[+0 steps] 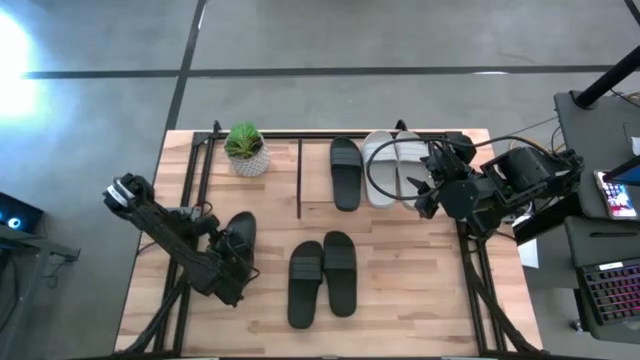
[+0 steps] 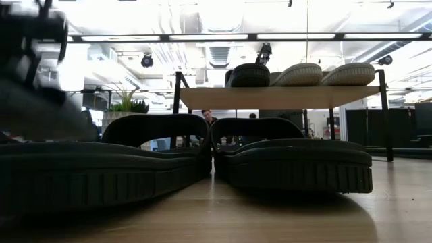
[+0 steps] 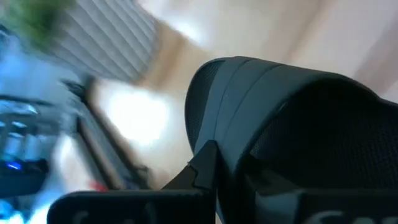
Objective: Pick and place slides into the shelf
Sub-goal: Put the black slide on the shelf
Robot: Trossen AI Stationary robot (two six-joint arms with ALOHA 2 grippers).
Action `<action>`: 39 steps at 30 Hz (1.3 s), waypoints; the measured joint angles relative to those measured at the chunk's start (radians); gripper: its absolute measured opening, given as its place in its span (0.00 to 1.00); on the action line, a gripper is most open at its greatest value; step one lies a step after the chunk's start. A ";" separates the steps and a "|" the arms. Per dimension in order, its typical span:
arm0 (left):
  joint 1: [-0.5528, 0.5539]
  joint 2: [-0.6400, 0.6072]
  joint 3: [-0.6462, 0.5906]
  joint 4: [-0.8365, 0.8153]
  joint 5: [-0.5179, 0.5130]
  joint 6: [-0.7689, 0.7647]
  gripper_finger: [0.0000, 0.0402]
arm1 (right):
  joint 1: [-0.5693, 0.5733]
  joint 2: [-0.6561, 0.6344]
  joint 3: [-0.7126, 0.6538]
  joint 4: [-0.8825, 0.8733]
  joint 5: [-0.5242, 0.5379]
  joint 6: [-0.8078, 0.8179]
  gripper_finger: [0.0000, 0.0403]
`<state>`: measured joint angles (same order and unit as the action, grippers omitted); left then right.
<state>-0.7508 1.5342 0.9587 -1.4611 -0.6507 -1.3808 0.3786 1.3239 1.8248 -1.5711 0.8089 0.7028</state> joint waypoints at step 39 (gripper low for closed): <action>0.810 0.132 0.561 0.798 -0.226 1.324 0.00 | 0.000 0.000 0.000 0.000 0.004 0.004 0.63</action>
<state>0.0592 1.6663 1.5196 -0.6631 -0.8768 -0.0565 0.3790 1.3235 1.8248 -1.5711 0.8127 0.7071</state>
